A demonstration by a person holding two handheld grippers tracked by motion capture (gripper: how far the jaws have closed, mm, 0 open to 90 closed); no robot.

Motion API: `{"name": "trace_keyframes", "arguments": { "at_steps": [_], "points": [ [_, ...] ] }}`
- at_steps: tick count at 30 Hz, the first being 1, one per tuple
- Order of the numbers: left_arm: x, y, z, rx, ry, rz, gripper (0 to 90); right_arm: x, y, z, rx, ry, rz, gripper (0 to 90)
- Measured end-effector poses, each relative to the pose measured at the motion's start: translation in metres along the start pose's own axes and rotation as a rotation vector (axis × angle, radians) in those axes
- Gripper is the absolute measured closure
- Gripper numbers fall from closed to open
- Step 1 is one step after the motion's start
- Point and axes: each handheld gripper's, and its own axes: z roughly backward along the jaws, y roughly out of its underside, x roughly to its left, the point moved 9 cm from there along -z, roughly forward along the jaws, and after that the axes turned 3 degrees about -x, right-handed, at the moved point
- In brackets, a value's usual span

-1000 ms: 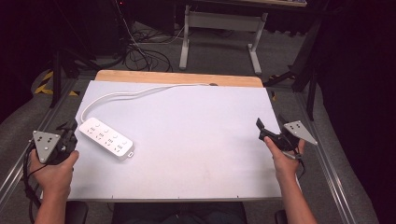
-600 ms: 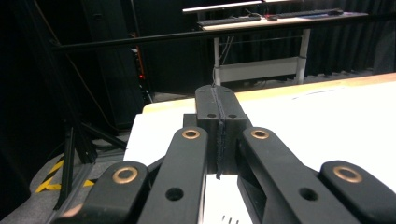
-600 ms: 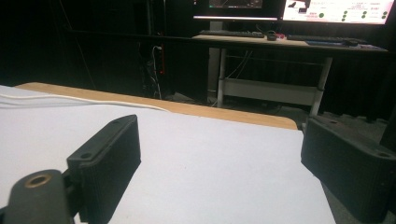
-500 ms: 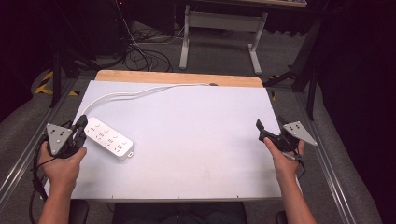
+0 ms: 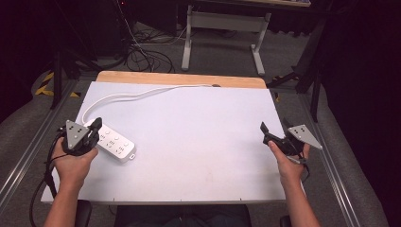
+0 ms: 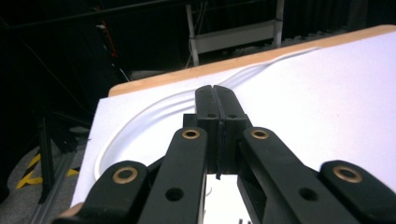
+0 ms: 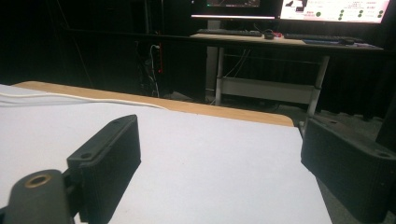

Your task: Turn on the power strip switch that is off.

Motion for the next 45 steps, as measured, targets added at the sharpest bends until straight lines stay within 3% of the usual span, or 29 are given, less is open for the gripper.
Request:
{"name": "trace_keyframes", "arguments": {
  "at_steps": [2, 5, 10, 16, 18, 20, 26, 37, 45],
  "points": [
    [-0.003, 0.002, -0.003, 0.024, 0.014, 0.000, 90.0, 0.000, 0.000, 0.000, 0.001, 0.000, -0.001, 12.5],
    [-0.011, 0.009, -0.009, 0.101, 0.054, -0.013, 90.0, 0.001, 0.000, 0.002, 0.001, -0.003, -0.003, 12.5],
    [-0.016, 0.016, -0.015, 0.169, 0.103, -0.023, 90.0, 0.001, 0.001, 0.003, 0.002, 0.001, -0.001, 12.5],
    [-0.020, 0.021, -0.021, 0.215, 0.132, -0.023, 90.0, 0.001, 0.001, 0.004, 0.005, 0.003, 0.002, 12.5],
    [-0.024, 0.027, -0.025, 0.276, 0.161, -0.047, 90.0, 0.002, 0.001, 0.004, 0.007, 0.002, 0.000, 12.5],
    [-0.027, 0.032, -0.028, 0.314, 0.174, -0.044, 90.0, 0.002, 0.001, 0.003, 0.007, 0.003, 0.002, 12.5],
    [-0.026, 0.042, -0.034, 0.394, 0.192, -0.044, 90.0, 0.001, 0.001, 0.004, 0.006, 0.005, 0.001, 12.5],
    [-0.025, 0.051, -0.036, 0.471, 0.180, -0.061, 90.0, 0.001, 0.001, 0.004, 0.006, 0.004, 0.002, 12.5],
    [-0.025, 0.053, -0.036, 0.481, 0.173, -0.015, 90.0, 0.001, 0.000, 0.004, 0.003, 0.007, 0.001, 12.5]
  ]
}}
